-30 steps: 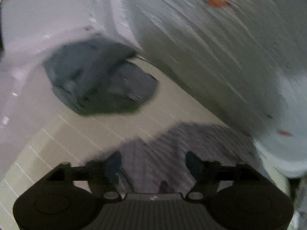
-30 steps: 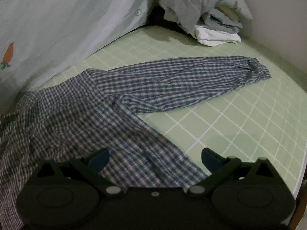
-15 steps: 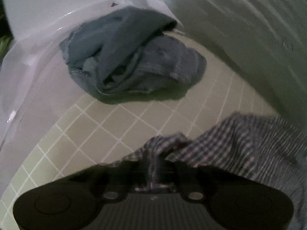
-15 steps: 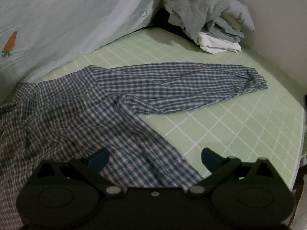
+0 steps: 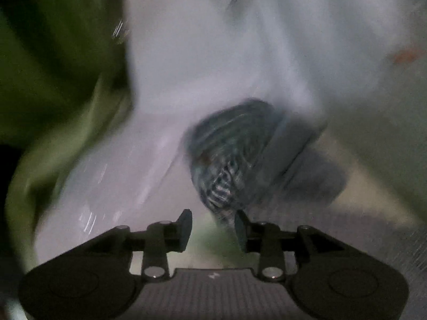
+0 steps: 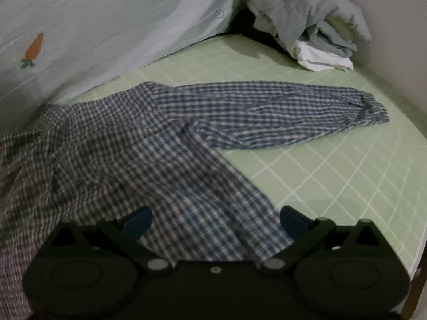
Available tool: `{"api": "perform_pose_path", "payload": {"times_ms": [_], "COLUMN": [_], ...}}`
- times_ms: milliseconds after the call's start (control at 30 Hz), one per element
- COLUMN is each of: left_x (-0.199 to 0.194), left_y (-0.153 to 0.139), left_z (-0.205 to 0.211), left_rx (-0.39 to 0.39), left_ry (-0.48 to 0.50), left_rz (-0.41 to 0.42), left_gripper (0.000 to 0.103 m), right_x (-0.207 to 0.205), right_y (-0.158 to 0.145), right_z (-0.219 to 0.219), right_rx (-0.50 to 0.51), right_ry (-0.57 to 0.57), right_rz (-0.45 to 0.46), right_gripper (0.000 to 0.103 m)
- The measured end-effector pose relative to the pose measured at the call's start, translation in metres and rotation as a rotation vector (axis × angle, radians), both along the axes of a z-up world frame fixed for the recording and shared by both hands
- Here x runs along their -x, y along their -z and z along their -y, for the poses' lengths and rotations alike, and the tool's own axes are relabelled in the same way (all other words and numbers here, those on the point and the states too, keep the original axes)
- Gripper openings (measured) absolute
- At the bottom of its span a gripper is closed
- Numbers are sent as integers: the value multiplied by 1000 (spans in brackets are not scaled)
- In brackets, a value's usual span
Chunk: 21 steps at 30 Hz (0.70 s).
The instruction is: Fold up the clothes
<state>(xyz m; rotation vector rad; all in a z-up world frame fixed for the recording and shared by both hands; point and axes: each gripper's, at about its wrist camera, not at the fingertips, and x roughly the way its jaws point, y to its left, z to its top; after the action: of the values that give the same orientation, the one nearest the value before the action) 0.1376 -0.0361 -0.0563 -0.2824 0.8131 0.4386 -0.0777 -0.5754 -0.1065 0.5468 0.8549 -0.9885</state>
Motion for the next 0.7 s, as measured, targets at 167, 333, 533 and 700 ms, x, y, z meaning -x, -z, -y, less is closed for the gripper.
{"api": "perform_pose_path", "payload": {"times_ms": [167, 333, 533, 700], "left_x": [18, 2, -14, 6], "left_y": [38, 28, 7, -7], "left_z": [-36, -32, 14, 65], "left_rx": [205, 200, 189, 150], "left_ry": [-149, -82, 94, 264], "left_rz": [-131, -80, -40, -28], "left_gripper": [44, 55, 59, 67], "right_x": [0, -2, 9, 31], "right_y": [-2, -5, -15, -15], "right_z": [-5, -5, -5, 0], "right_rx": [6, 21, 58, 62], "right_ry": [-17, -27, -64, -123], "right_rz": [-5, -15, 26, 36], "right_gripper": [103, 103, 103, 100]}}
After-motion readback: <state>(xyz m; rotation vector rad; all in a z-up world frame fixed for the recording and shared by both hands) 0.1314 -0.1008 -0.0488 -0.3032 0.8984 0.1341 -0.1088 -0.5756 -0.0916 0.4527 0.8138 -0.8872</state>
